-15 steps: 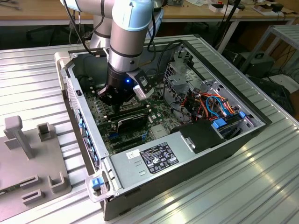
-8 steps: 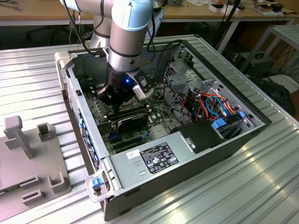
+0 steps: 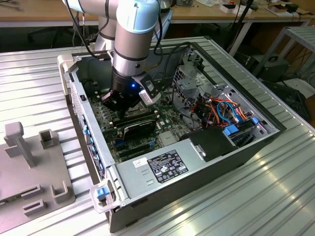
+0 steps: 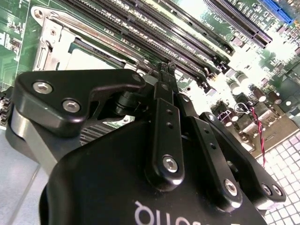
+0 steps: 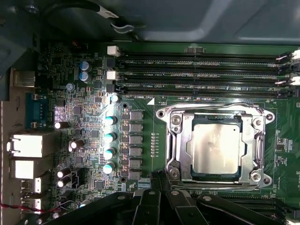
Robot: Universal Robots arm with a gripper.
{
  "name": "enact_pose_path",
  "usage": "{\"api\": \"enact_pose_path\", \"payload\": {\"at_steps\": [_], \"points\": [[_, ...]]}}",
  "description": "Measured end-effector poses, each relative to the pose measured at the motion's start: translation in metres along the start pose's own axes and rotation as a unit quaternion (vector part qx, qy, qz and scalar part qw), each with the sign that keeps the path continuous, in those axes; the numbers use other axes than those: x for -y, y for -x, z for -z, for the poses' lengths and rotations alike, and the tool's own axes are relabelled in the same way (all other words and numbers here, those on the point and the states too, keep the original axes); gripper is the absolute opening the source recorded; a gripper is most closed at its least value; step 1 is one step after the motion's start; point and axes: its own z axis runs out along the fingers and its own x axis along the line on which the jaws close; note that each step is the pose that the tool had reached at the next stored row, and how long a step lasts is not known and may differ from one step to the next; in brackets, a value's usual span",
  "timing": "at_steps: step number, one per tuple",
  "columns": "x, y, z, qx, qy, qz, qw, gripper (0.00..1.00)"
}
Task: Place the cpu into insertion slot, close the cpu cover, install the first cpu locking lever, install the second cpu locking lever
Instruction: 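Install the second cpu locking lever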
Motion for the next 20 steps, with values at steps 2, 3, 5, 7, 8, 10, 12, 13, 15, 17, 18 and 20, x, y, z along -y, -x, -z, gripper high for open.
{"api": "enact_pose_path", "payload": {"at_steps": [2, 3, 5, 7, 8, 10, 12, 13, 15, 17, 18, 20], "points": [[-0.0002, -0.0001, 0.0, -0.0001, -0.0001, 0.001, 1.0, 0.11], [-0.0003, -0.0003, -0.0001, 0.0, 0.0, 0.001, 1.0, 0.11], [-0.0005, -0.0011, -0.0002, 0.0, 0.0, 0.001, 1.0, 0.11], [-0.0005, -0.0018, -0.0004, -0.0001, -0.0001, 0.001, 1.0, 0.11], [-0.0005, -0.0019, -0.0005, -0.0001, -0.0002, 0.001, 1.0, 0.11], [-0.0008, -0.0019, -0.0009, -0.0001, -0.0001, 0.001, 1.0, 0.11], [-0.0014, -0.0019, -0.0012, 0.0, 0.0, 0.001, 1.0, 0.11], [-0.0017, -0.0019, -0.0012, -0.0001, 0.0, 0.001, 1.0, 0.11], [-0.0023, -0.0018, -0.0015, -0.0001, -0.0001, 0.001, 1.0, 0.11], [-0.0025, -0.0018, -0.0028, -0.0001, -0.0001, 0.001, 1.0, 0.11], [-0.0025, -0.0018, -0.0033, -0.0002, -0.0003, 0.001, 1.0, 0.11], [-0.0024, -0.0018, -0.005, -0.0004, -0.0004, 0.001, 1.0, 0.11]]}}
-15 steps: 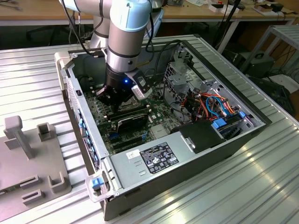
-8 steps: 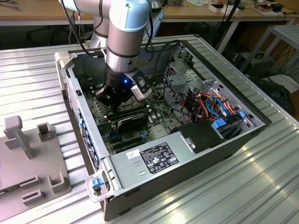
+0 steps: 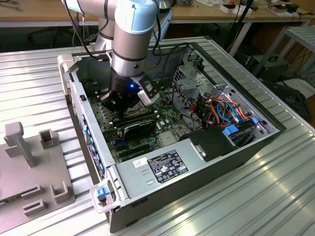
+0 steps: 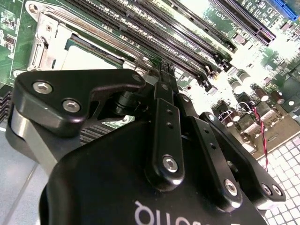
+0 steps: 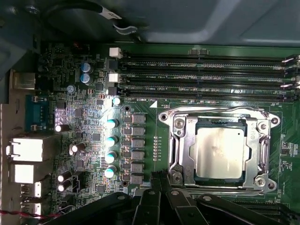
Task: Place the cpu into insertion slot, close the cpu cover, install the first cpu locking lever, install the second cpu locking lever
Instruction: 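Install the second cpu locking lever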
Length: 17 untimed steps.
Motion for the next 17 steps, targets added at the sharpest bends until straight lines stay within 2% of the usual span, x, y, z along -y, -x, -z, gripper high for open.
{"api": "enact_pose_path", "payload": {"at_steps": [7, 17], "points": [[0.0005, 0.0, -0.0012, 0.0002, 0.0001, 0.0, 1.0, 0.11], [0.0025, -0.0001, 0.0021, 0.0004, 0.0004, 0.0, 1.0, 0.11]]}}
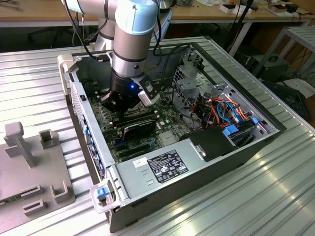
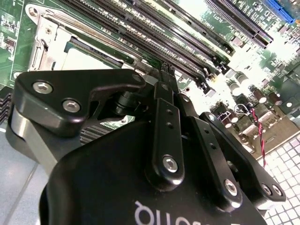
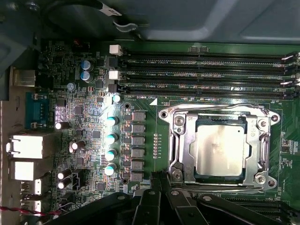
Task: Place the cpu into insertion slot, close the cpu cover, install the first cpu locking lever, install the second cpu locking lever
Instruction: 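Install the second cpu locking lever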
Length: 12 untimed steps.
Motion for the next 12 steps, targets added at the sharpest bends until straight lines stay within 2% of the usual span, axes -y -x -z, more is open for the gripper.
{"api": "enact_pose_path", "payload": {"at_steps": [7, 10, 12], "points": [[-0.0001, -0.0003, 0.0077, -0.0001, 0.0, 0.0, 1.0, 0.11], [-0.0011, -0.0005, 0.014, -0.0001, 0.0, 0.0, 1.0, 0.11], [-0.0014, 0.0001, 0.0152, 0.0, 0.0, 0.0, 1.0, 0.11]]}}
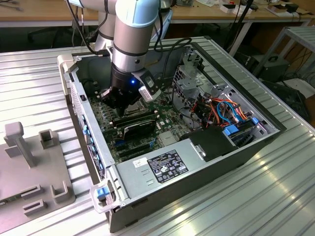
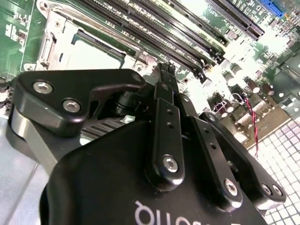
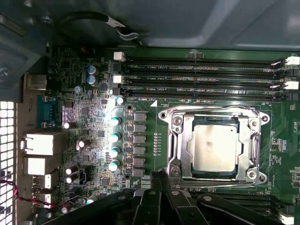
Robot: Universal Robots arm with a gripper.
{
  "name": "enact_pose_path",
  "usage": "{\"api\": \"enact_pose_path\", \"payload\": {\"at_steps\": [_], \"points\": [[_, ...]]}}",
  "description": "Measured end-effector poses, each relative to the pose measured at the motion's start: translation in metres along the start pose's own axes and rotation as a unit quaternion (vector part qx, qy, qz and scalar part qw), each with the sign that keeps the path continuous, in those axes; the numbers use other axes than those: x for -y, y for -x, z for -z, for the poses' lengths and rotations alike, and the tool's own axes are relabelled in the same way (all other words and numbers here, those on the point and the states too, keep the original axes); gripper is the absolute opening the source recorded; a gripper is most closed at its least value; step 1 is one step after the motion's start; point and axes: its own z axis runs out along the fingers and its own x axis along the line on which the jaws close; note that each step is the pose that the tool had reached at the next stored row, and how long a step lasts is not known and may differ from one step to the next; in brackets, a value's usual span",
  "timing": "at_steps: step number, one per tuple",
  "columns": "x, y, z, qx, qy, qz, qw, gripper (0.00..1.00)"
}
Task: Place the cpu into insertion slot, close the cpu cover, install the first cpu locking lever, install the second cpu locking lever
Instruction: 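Install the second cpu locking lever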
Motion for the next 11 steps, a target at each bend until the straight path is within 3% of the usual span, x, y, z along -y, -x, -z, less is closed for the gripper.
{"api": "enact_pose_path", "payload": {"at_steps": [4, 11], "points": [[0.0, 0.0074, 0.0004, 0.0, -0.0001, 0.0, 1.0, 0.11], [0.0, 0.008, 0.0004, 0.0, 0.0, 0.0, 1.0, 0.11]]}}
